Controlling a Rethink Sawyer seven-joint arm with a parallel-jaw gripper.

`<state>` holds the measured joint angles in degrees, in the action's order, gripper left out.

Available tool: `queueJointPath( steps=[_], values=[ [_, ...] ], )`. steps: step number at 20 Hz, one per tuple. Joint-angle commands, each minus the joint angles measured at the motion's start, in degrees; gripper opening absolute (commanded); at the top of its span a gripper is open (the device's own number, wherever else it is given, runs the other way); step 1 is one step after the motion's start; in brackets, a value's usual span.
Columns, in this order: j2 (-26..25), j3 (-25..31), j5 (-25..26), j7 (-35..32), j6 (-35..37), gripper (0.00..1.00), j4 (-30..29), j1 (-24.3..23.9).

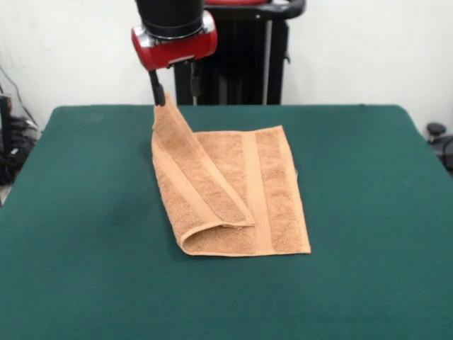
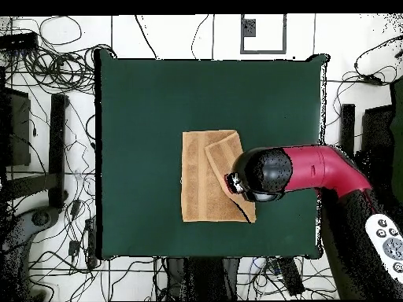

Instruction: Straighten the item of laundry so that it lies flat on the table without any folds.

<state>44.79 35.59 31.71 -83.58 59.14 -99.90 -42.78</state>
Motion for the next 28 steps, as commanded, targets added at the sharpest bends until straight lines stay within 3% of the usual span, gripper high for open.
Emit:
queueJointPath(
  steps=[1,11,28],
  values=[
    [-2.93,5.41,3.02,19.02,5.28,1.0,1.23,0.45],
    [-3.97,4.48,4.22,19.68,5.97,1.0,2.11,1.43],
    [-3.56,3.28,6.97,17.58,-0.62,1.0,-6.07,-1.77]
  ],
)
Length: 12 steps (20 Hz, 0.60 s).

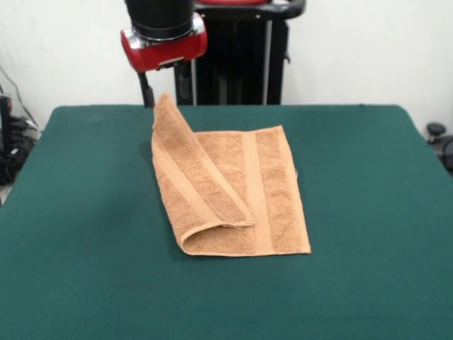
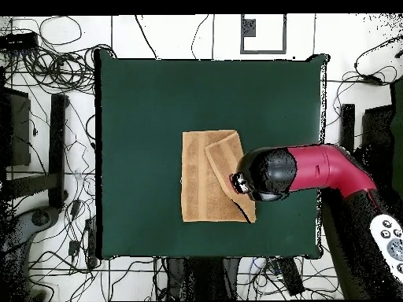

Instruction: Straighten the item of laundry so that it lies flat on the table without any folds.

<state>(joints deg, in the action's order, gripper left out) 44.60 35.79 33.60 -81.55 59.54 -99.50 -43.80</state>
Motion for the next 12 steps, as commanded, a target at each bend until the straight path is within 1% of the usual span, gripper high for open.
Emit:
queueJointPath(
  steps=[1,12],
  values=[
    [-3.21,3.17,5.27,15.54,-0.94,1.0,-6.67,-1.01],
    [-1.85,4.8,6.49,15.26,-1.14,1.0,-9.75,-3.93]
  ],
)
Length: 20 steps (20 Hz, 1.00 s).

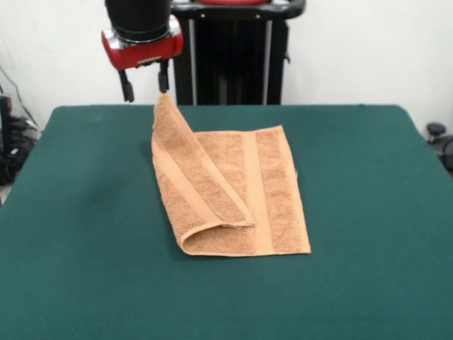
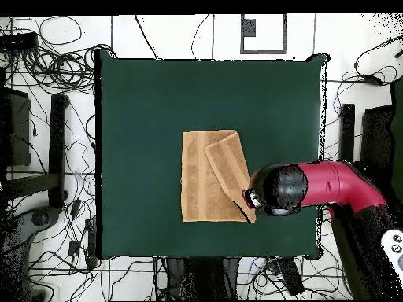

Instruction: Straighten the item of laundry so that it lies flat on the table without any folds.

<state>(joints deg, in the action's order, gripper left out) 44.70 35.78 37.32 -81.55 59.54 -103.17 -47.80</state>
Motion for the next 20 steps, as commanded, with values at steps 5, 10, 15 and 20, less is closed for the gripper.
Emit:
queueJointPath(
  steps=[5,10,15,20],
  values=[
    [-1.99,5.27,2.92,14.16,-1.69,1.0,-6.86,0.42],
    [-2.01,5.27,3.29,12.93,-2.94,1.0,-7.98,0.56],
    [-3.01,4.77,4.23,11.48,-3.88,1.0,-8.04,1.42],
    [-2.85,4.39,4.31,9.39,-4.53,1.0,-8.29,2.72]
  ],
)
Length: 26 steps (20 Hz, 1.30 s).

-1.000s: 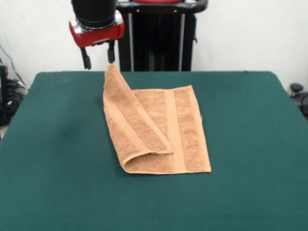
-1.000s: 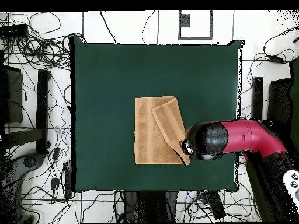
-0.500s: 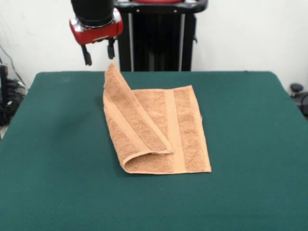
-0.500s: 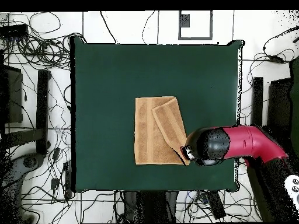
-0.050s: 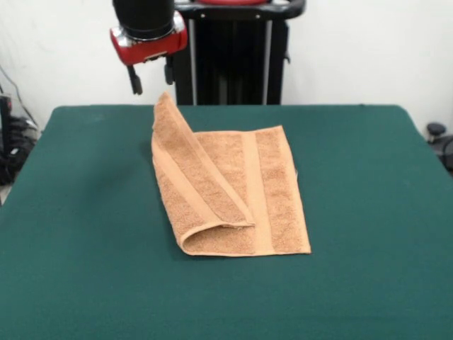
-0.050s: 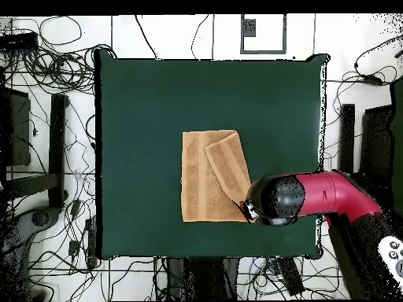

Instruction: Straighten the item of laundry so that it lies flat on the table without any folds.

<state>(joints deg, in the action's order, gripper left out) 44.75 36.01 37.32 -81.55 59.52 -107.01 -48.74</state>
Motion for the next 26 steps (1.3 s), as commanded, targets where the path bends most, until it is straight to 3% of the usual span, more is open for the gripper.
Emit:
queueJointPath(
  steps=[1,26],
  values=[
    [-2.7,4.11,4.23,9.04,-4.54,1.0,-4.56,3.86],
    [-3.16,3.07,5.54,8.42,-5.11,1.0,-3.3,4.87]
  ],
)
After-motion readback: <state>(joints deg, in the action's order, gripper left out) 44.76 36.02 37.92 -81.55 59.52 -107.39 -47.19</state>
